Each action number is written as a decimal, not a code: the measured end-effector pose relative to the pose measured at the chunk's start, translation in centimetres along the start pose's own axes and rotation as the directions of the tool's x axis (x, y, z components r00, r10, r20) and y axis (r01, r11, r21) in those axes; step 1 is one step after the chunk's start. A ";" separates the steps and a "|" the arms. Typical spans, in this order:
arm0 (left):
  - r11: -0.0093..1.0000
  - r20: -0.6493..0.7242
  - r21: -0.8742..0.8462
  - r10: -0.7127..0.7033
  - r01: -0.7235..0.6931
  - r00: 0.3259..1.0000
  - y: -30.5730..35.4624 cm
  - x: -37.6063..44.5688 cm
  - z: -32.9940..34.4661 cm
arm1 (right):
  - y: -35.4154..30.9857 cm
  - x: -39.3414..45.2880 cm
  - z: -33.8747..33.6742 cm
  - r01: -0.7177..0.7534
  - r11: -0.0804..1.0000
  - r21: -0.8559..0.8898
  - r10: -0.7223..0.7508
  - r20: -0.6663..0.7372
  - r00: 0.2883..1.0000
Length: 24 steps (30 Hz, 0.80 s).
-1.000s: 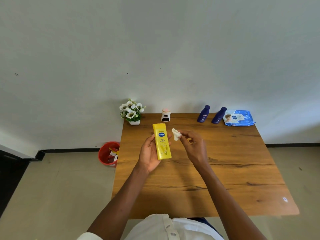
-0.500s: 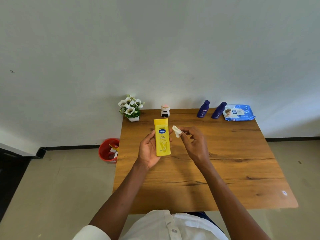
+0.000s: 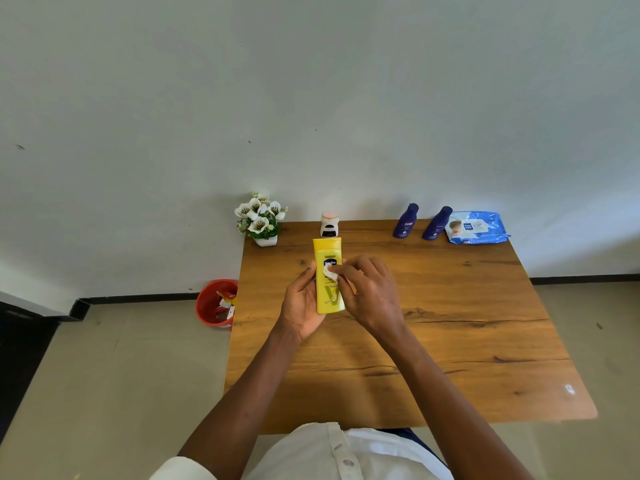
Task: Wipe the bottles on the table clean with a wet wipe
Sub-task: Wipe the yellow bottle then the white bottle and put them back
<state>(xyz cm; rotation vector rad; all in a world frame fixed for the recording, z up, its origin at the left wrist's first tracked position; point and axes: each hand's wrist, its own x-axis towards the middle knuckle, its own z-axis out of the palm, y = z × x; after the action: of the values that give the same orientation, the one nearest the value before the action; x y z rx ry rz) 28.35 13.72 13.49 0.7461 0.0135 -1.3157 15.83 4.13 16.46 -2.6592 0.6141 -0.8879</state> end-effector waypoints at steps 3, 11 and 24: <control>1.000 0.008 0.023 0.014 -0.015 1.000 0.3 0.0 -0.1 | 0.2 -0.2 0.0 -0.003 1.000 0.027 0.001 0.067 0.998; 0.996 0.020 0.051 0.069 -0.070 0.997 0.6 0.2 -0.8 | 1.3 -0.4 -0.5 -0.133 0.957 0.256 0.020 0.402 0.915; 0.991 -0.080 0.119 0.076 -0.067 0.994 0.3 0.2 -0.7 | -0.4 2.1 -0.3 -0.138 0.989 0.059 0.139 -0.007 0.990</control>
<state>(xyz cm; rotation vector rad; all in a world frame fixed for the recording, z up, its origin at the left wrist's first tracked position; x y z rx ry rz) 28.94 13.94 12.99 0.8932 -0.0215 -1.2235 17.30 3.45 17.86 -2.5264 0.7537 -0.8684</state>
